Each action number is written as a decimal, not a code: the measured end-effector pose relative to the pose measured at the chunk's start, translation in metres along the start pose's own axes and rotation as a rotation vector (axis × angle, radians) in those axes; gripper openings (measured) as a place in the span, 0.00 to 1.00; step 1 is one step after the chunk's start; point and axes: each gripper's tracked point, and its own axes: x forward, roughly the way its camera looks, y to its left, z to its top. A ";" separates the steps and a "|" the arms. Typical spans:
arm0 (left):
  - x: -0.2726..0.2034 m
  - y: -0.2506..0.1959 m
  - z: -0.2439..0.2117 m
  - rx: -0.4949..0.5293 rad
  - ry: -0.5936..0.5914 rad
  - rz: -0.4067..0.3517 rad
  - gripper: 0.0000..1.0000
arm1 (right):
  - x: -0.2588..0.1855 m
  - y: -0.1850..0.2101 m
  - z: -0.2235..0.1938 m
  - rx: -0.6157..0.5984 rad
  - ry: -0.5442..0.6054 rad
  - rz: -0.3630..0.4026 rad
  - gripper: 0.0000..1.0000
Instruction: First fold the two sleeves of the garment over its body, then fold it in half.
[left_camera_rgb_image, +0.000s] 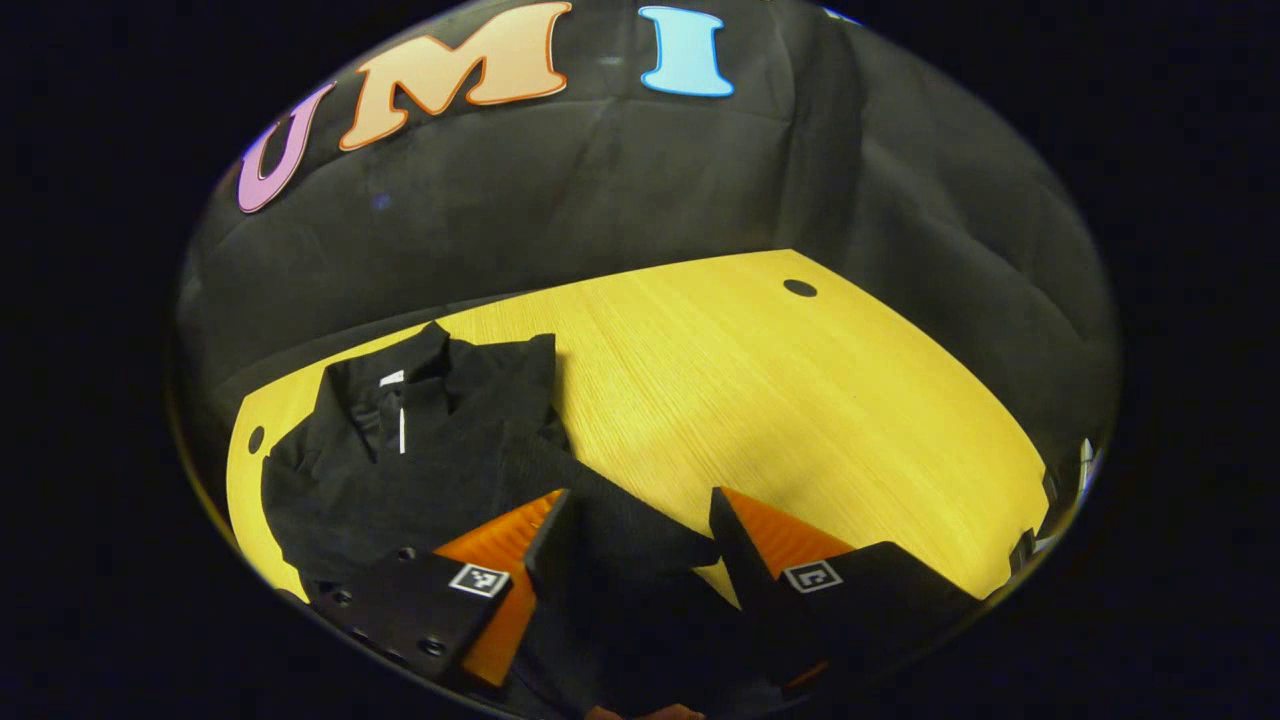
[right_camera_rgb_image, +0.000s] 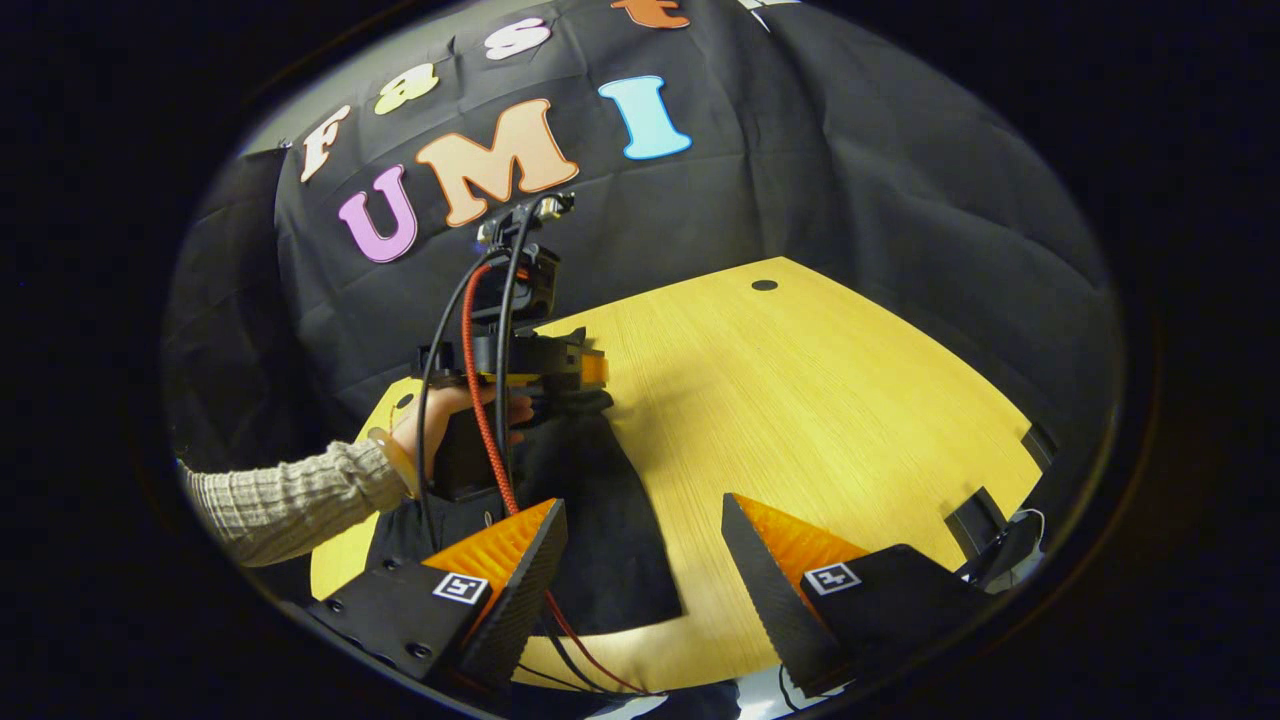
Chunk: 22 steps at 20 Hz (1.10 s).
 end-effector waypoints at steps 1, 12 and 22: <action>-0.007 0.001 0.004 -0.001 -0.022 0.002 0.88 | -0.001 -0.001 -0.001 -0.005 0.001 0.004 0.98; -0.140 0.088 -0.060 -0.051 -0.058 0.268 0.95 | 0.011 0.011 -0.035 -0.173 0.103 0.172 0.98; -0.266 0.175 -0.239 -0.235 0.121 0.547 0.95 | 0.040 0.030 -0.077 -0.349 0.194 0.261 0.98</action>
